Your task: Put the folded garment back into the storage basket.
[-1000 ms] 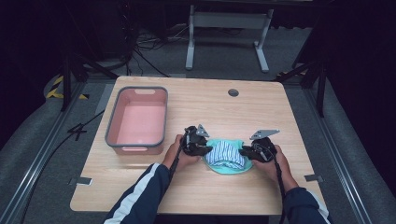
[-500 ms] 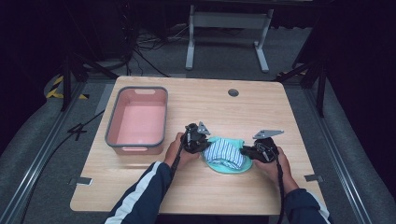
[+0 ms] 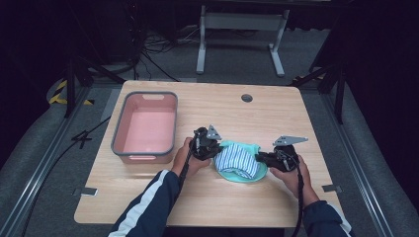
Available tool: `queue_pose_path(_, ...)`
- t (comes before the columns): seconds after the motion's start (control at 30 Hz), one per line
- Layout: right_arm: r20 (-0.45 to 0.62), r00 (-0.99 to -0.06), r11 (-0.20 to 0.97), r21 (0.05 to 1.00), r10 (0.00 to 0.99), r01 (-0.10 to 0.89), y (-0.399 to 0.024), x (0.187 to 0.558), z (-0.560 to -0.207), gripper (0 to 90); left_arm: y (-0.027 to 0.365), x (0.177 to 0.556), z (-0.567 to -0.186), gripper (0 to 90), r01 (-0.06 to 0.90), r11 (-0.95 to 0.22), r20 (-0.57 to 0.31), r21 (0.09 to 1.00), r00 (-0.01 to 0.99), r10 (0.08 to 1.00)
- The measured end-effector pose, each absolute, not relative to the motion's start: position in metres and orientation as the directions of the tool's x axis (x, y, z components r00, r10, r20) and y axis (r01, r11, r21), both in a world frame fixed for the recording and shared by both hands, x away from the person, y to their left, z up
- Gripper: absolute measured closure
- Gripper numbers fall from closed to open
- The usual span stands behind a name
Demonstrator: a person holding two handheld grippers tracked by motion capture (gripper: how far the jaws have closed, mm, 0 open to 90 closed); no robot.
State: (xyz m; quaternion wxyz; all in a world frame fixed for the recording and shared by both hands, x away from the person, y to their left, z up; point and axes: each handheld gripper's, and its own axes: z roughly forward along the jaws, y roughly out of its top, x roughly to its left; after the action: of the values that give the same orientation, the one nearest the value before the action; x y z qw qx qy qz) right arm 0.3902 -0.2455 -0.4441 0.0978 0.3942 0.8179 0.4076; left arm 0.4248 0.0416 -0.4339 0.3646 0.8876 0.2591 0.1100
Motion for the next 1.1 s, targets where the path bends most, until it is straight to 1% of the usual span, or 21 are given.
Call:
queue_pose_path(0.13, 0.174, -0.672, 0.343, 0.752, 0.72, 0.563, -0.248, 0.391, -0.441, 82.6, 0.042, 0.421, -0.426, 85.5, 0.346, -0.617, 0.04, 0.707, 0.851, 0.523)
queue_pose_path(0.23, 0.178, -0.672, 0.332, 0.761, 0.719, 0.557, -0.247, 0.39, -0.438, 82.6, 0.043, 0.421, -0.422, 85.4, 0.351, -0.609, 0.036, 0.711, 0.847, 0.53)
queue_pose_path(0.43, 0.146, -0.684, 0.335, 0.787, 0.715, 0.518, -0.244, 0.387, -0.429, 82.7, 0.046, 0.421, -0.412, 85.5, 0.345, -0.605, 0.043, 0.717, 0.845, 0.533)
queue_pose_path(0.53, 0.149, -0.682, 0.329, 0.79, 0.716, 0.518, -0.243, 0.387, -0.426, 82.6, 0.048, 0.42, -0.409, 85.5, 0.343, -0.606, 0.047, 0.718, 0.844, 0.534)
queue_pose_path(0.77, 0.131, -0.683, 0.327, 0.803, 0.719, 0.498, -0.238, 0.385, -0.416, 82.7, 0.054, 0.417, -0.393, 85.5, 0.324, -0.612, 0.074, 0.722, 0.842, 0.534)
queue_pose_path(1.1, 0.104, -0.709, 0.343, 0.82, 0.698, 0.458, -0.222, 0.388, -0.389, 82.7, 0.073, 0.412, -0.374, 85.5, 0.318, -0.593, 0.086, 0.74, 0.829, 0.552)
